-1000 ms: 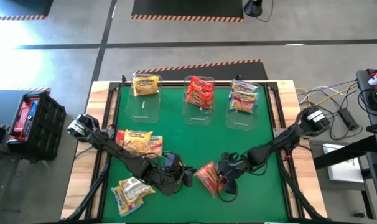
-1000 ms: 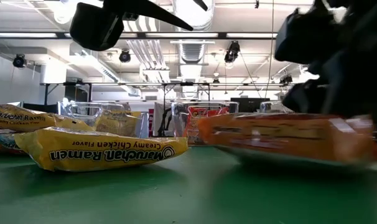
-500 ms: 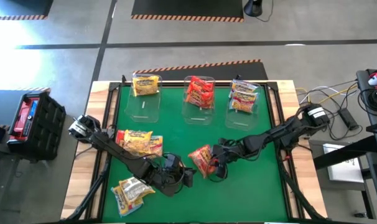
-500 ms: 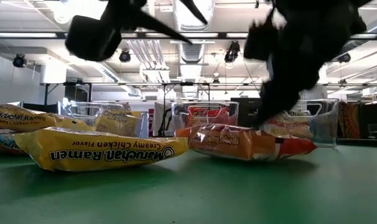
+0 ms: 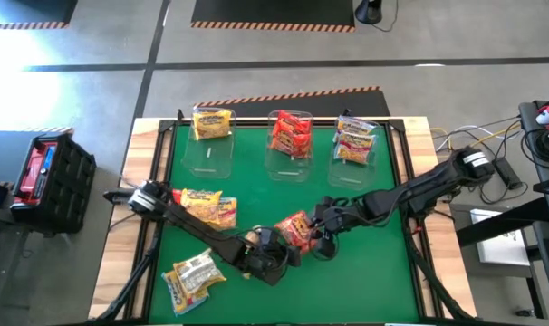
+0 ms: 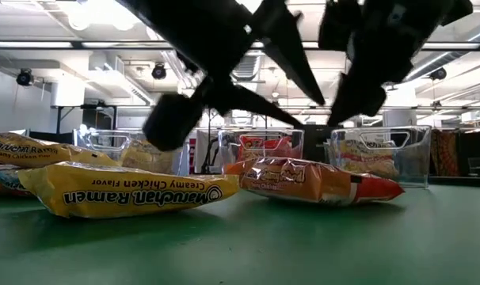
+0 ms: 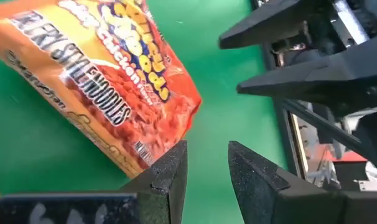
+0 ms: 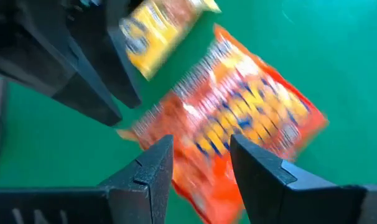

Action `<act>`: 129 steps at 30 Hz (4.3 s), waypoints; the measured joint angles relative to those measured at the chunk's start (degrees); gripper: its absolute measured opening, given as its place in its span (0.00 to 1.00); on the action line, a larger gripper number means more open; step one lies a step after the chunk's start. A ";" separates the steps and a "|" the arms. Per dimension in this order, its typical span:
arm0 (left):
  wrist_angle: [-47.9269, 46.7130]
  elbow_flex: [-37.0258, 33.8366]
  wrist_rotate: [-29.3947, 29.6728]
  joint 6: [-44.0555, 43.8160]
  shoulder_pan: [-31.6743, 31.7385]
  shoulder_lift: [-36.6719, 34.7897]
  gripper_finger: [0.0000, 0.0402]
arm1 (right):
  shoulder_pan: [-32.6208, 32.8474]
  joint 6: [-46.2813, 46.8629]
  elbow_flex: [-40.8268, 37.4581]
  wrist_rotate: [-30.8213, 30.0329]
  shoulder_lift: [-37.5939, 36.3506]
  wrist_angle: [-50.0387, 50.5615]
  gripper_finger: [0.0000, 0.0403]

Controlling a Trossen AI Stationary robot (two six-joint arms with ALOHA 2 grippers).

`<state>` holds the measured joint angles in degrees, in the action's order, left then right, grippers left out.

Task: Sort Maruchan noodles
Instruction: Put the orange noodle pack into the middle transparent bin

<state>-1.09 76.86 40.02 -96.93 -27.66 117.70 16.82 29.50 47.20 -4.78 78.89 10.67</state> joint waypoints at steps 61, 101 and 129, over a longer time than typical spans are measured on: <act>-19.86 1.82 -12.60 -8.35 1.55 4.25 0.09 | -9.38 18.71 -0.63 15.78 -0.20 3.94 0.60; -21.74 2.97 -8.02 6.24 8.79 3.42 0.09 | -14.23 10.38 -0.63 11.81 -0.83 13.14 0.63; -21.36 11.98 -6.53 27.46 12.00 3.44 0.09 | -14.23 10.53 -2.97 6.07 -0.90 22.74 0.69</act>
<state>-22.45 88.84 33.49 -69.47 -15.66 121.14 2.59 40.03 44.23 1.29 78.00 33.41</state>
